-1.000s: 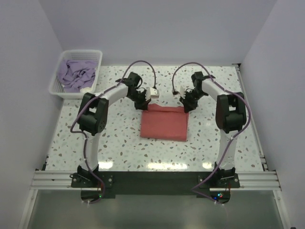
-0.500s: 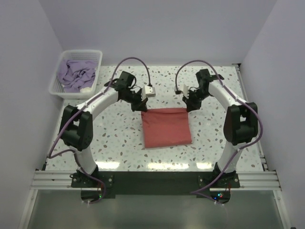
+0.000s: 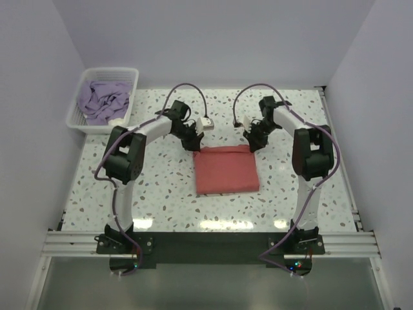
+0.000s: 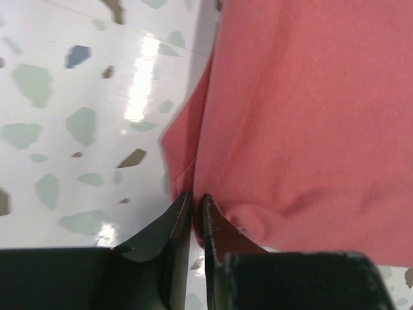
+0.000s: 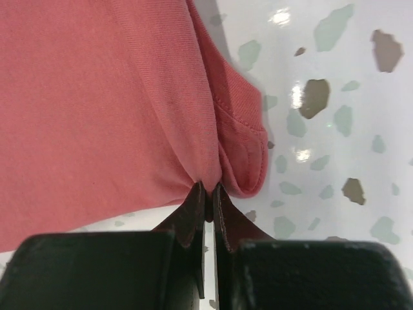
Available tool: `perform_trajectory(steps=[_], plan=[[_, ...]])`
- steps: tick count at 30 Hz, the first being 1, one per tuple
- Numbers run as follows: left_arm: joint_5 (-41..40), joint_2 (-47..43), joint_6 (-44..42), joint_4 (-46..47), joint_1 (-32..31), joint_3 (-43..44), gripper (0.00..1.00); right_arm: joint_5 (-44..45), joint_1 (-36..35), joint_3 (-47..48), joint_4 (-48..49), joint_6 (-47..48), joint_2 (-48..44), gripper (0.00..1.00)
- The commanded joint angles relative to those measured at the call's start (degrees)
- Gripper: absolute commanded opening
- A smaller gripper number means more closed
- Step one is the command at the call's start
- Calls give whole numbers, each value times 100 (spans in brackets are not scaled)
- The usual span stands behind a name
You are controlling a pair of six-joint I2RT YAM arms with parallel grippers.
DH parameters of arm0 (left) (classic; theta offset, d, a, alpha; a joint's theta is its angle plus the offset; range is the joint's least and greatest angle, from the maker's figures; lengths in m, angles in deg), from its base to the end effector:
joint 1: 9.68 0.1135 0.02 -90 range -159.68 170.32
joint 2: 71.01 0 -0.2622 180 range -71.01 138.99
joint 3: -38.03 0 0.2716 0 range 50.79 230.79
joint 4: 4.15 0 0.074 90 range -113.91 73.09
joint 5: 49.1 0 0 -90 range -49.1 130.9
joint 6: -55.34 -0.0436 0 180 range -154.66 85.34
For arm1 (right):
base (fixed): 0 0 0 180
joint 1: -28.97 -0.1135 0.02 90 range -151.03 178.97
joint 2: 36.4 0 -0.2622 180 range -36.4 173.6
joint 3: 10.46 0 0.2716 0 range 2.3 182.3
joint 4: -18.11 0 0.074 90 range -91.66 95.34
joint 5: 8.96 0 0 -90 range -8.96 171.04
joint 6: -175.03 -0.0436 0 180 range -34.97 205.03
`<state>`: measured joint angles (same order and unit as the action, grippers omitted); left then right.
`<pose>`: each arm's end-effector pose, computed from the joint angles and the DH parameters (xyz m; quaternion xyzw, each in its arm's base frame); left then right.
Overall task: Fold and stack the t-shirts
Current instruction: Fold the tshirt
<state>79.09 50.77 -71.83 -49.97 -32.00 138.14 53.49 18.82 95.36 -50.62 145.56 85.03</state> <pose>0.4078 -0.1966 0.1361 0.5153 0.7730 -0.2943 0.2244 0.4191 0.0955 0.1520 -0.5707 0.7845 0.1948 0.1446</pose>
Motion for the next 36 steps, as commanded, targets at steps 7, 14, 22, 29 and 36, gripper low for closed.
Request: perform_trajectory(steps=[7, 14, 22, 29, 36], plan=[[107, -232, 745, 309, 720, 1170, 30, 23, 48, 327, 596, -840, -435, 0], [591, -1260, 1789, 976, 800, 118, 46, 477, 92, 319, 508, -1464, -567, 28], [1270, -1877, 3258, 1872, 449, -1394, 41, -272, 330, -147, 1131, -3201, -1498, 50], [997, -1192, 4243, 2585, 404, -1511, 36, -1480, -83, -374, 867, -4022, -929, 36], [830, -129, 4411, 2349, 834, -791, 36, -1086, 153, -421, 1738, -4541, -112, 37]])
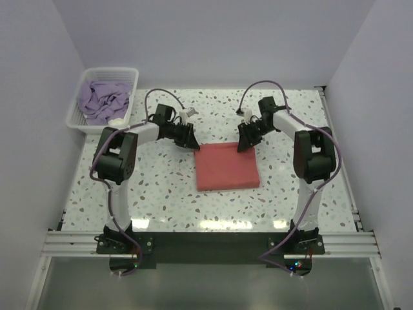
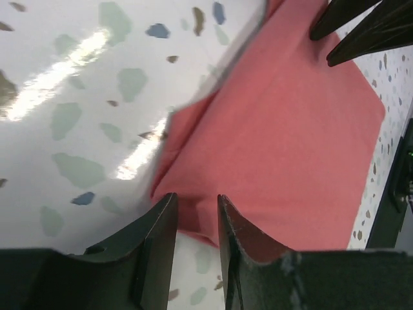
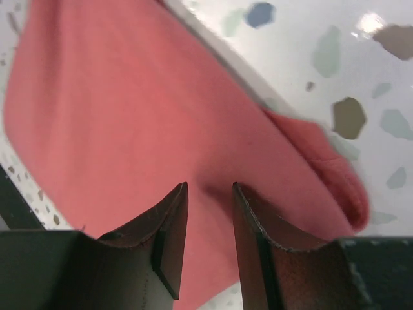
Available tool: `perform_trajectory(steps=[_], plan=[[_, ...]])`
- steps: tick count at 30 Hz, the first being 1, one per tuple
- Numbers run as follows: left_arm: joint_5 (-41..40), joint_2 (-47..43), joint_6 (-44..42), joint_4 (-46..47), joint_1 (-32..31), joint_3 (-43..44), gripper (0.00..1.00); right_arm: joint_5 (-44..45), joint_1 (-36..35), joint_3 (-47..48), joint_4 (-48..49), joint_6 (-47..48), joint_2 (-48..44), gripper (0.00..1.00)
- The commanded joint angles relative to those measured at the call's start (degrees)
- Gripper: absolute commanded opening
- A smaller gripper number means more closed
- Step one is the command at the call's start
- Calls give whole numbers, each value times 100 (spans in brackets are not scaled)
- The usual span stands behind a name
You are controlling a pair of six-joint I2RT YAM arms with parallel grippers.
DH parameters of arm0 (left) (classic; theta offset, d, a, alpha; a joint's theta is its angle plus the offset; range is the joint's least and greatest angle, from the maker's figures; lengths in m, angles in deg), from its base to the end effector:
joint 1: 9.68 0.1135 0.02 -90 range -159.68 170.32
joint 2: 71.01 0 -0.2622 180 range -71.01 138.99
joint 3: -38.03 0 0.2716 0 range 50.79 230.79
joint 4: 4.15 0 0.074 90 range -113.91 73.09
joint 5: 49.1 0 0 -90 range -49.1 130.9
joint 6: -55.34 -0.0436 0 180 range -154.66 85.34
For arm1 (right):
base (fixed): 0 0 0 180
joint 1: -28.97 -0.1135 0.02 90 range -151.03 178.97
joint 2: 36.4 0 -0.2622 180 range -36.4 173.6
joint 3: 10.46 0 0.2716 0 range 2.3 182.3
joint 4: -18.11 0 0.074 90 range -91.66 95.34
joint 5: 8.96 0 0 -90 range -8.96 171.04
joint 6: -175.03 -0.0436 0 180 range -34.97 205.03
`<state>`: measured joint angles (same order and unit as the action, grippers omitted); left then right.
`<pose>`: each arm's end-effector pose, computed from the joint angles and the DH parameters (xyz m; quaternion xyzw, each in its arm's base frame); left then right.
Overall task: Fold and stack the t-shirts
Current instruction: Fold the tshirt, then neatly place the folded tshirt to the corner
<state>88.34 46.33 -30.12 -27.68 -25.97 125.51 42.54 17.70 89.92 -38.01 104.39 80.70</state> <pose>0.4111 -0.1536 0.1281 0.2146 0.8517 -0.4276 0.2138 0.4178 0.1109 0.1655 -0.2940 0.8874 0.3153 0.1635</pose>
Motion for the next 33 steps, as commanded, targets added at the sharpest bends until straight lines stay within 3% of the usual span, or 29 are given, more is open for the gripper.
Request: perform_trajectory(steps=[1, 5, 7, 12, 15, 17, 18, 20, 21, 22, 25, 28, 33], plan=[[-112, 533, 250, 66, 275, 648, 36, 166, 318, 194, 512, -415, 427, 38], [-261, 545, 364, 127, 539, 860, 36, 300, 590, 615, 495, -476, 525, 45], [-183, 135, 320, 232, 680, 738, 38, 90, 626, 695, 241, -494, 228, 48], [415, -1036, 48, 304, 357, 26, 43, -965, 599, -208, -6, -766, -950, 62], [-557, -1678, -321, 4, -442, -395, 47, -783, 555, -1078, -59, -915, -1688, 66], [-1577, -2047, -304, 179, -917, -590, 76, -371, 608, -1438, 2, -942, -2162, 68], [-1928, -2101, -165, 345, -1372, -616, 84, -99, 678, -1492, 11, -942, -2278, 69], [-2788, -1944, 108, 226, -1988, -345, 88, 114, 1027, -1484, 116, -1187, -2507, 75], [-3115, -1673, 196, 102, -2183, -152, 97, 202, 1117, -1423, 134, -1258, -2638, 76], [-3892, -1540, 301, 31, -2376, 128, 98, 333, 1353, -1362, 99, -1320, -2683, 78], [-4959, -1083, 355, 39, -2975, 498, 99, 571, 1881, -1168, 64, -1268, -2850, 85], [-5533, -529, 469, -31, -3336, 885, 96, 598, 2014, -1168, -50, -1145, -2938, 86], [-5694, 367, 470, -865, -3240, 1247, 93, 519, 2049, -1431, -42, -1092, -3158, 87]])
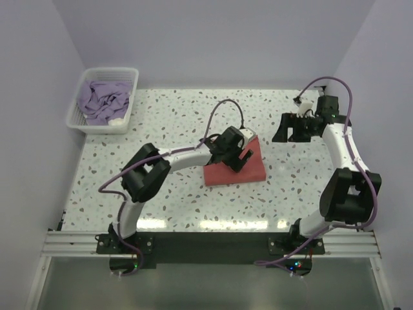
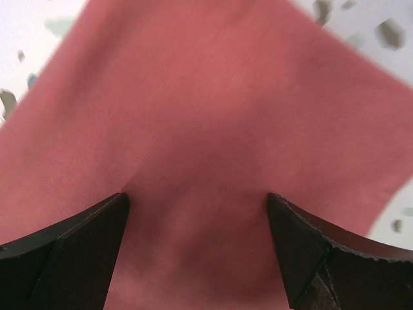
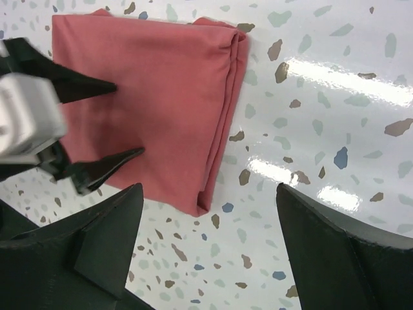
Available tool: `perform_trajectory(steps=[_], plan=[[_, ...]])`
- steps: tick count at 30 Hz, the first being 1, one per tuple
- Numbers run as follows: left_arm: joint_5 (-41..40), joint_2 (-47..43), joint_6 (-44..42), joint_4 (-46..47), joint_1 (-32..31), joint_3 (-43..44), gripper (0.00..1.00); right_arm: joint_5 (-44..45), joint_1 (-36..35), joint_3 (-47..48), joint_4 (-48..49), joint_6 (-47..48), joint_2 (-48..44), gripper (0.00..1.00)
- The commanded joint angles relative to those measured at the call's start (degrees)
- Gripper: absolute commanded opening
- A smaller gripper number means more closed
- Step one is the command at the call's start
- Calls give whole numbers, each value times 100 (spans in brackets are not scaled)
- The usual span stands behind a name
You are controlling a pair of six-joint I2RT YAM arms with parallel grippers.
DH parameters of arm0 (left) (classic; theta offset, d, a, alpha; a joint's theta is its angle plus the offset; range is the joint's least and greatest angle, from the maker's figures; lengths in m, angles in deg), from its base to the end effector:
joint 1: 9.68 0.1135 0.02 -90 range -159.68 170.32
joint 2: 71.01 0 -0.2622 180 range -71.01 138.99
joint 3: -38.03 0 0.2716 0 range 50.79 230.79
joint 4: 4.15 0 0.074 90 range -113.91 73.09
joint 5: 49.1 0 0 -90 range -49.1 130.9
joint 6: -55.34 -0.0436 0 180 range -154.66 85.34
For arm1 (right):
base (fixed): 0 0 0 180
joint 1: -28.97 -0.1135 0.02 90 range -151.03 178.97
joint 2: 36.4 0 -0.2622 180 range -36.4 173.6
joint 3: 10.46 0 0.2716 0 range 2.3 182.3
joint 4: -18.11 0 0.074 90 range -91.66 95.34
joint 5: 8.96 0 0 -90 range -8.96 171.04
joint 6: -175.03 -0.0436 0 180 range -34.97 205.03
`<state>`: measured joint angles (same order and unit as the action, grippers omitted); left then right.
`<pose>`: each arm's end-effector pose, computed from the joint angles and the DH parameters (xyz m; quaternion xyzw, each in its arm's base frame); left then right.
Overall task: Fold and stack the t-shirts
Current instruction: Neatly place the folded tshirt to the corner
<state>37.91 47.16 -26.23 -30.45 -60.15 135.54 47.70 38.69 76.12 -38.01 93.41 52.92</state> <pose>0.3061 -0.3673 0.1629 0.3246 0.8715 -0.1592 0.3313 0.3444 -0.0347 0.2682 -0.0662 0.9237 0.2324 0.2974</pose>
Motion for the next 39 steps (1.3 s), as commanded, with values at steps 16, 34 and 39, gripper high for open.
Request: perform_trajectory(steps=[16, 34, 39], plan=[[1179, -1901, -3811, -2644, 3051, -3068, 99, -181, -49, 237, -68, 199, -90, 93], [334, -2466, -8601, -3059, 7446, -3818, 100, -340, -57, 387, -331, 533, 16, 99], [316, -1895, -8902, -3058, 7746, -3124, 100, -322, -57, 291, -384, 621, -107, 99]])
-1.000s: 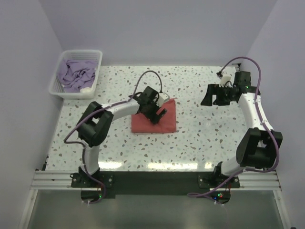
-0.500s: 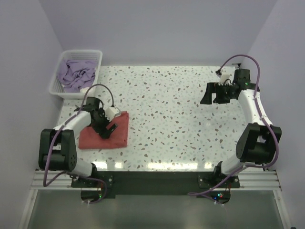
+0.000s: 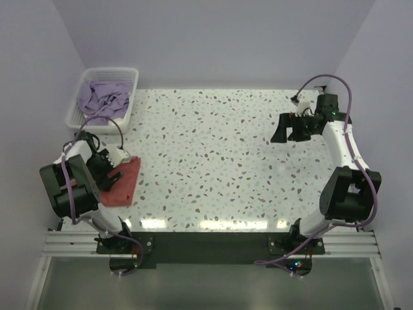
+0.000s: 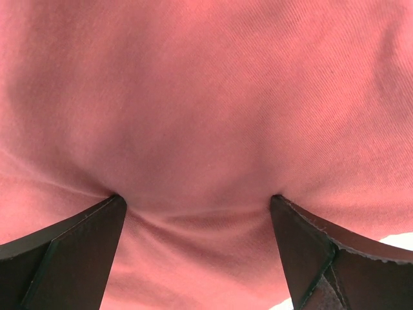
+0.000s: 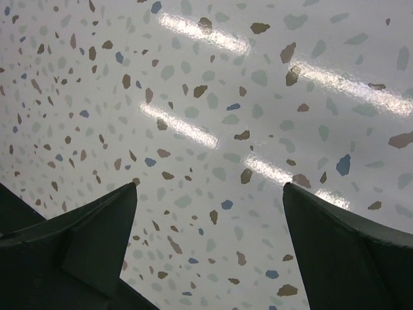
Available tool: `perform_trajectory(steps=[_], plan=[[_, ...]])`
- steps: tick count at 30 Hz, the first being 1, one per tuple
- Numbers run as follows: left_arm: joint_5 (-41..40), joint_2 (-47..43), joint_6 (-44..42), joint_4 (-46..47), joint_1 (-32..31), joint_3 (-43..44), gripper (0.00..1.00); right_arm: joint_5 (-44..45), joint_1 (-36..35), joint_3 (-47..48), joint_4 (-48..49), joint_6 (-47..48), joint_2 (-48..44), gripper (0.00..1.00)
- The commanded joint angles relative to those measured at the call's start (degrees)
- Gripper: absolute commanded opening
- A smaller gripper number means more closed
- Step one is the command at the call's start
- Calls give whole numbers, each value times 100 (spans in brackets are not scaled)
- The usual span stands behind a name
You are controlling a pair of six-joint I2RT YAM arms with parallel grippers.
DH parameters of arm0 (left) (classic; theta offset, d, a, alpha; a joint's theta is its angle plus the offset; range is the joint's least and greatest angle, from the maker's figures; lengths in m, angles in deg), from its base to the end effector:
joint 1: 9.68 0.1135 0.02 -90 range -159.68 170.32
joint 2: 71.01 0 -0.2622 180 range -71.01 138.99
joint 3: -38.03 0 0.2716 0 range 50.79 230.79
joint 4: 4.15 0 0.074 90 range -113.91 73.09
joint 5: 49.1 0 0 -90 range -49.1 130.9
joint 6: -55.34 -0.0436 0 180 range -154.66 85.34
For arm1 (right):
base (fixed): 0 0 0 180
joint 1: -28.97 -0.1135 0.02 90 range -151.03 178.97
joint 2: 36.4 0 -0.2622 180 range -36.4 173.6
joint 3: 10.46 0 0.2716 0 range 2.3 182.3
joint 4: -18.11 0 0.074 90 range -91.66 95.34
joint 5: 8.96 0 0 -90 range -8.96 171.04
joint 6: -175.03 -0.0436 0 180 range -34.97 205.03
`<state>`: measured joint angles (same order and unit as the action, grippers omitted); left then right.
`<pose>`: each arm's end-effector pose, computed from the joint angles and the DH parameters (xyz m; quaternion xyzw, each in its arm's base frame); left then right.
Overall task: Fold and stack the t-shirts
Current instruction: Neatly place the folded tshirt to the corner, then reset both grippers
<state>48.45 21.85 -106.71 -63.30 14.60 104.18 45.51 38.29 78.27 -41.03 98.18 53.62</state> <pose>0.2614 0.1116 0.1364 0.4059 0.9108 -0.0170 0.0731 0.3452 -0.0310 0.2744 -0.1086 0.9177 0.2420 0.2958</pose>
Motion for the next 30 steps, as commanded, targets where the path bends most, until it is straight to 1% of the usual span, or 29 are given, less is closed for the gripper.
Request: perform_trajectory(steps=[1, 4, 7, 9, 10, 11, 12, 13, 14, 15, 17, 18, 20, 21, 22, 23, 24, 26, 27, 29, 30], plan=[[-729, 689, -872, 175, 297, 101, 100, -112, -9, 42, -83, 144, -204, 99], [-554, 769, -837, -158, 306, 444, 100, -138, -9, 41, -118, 162, -230, 99], [-299, 558, -644, -554, 289, 769, 100, -174, -18, 94, -127, 127, -274, 99], [-202, 365, -442, -826, 280, 1190, 100, -209, -18, 120, -118, 83, -300, 99], [7, 304, -259, -1289, 254, 1409, 100, -209, -18, 164, -127, 74, -309, 99], [166, 216, -178, -1563, 245, 1916, 100, -226, -18, 182, -135, 65, -309, 99], [446, 172, 83, -1957, 245, 2191, 100, -226, -27, 225, -136, 39, -318, 99], [536, 119, 304, -2075, 158, 2455, 100, -226, -36, 252, -136, 30, -318, 99], [624, 57, 497, -2189, 78, 2953, 100, -235, -36, 278, -136, -5, -318, 99], [868, 5, 865, -2303, -105, 3184, 100, -200, -44, 331, -136, -23, -318, 99], [985, -188, 1498, -2086, -387, 3545, 100, -174, -79, 393, -74, -101, -310, 99], [898, -268, 2145, -1710, -814, 3573, 100, -139, -97, 445, -57, -137, -309, 99], [792, -452, 2825, -1261, -1274, 3521, 100, -95, -123, 498, -13, -207, -336, 99], [696, -505, 3463, -780, -1502, 3477, 100, -60, -167, 533, 5, -207, -353, 99], [599, -558, 3792, -505, -1974, 3407, 100, 36, -202, 542, 14, -207, -362, 99], [520, -611, 4065, -259, -2205, 3285, 100, 98, -238, 534, 49, -199, -432, 99], [389, -602, 4537, 170, -2651, 3231, 100, 160, -316, 481, 84, -190, -459, 99], [230, -489, 5023, 594, -3041, 3039, 100, 423, -439, 376, 110, -94, -529, 99], [20, -436, 5452, 953, -3399, 2959, 100, 537, -571, 193, 171, -67, -634, 98], [-253, -286, 5850, 1368, -3735, 2557, 100, 862, -729, -89, 355, 82, -766, 99], [-306, -225, 6078, 1631, -4015, 2415, 100, 1003, -887, -404, 426, 126, -906, 99]])
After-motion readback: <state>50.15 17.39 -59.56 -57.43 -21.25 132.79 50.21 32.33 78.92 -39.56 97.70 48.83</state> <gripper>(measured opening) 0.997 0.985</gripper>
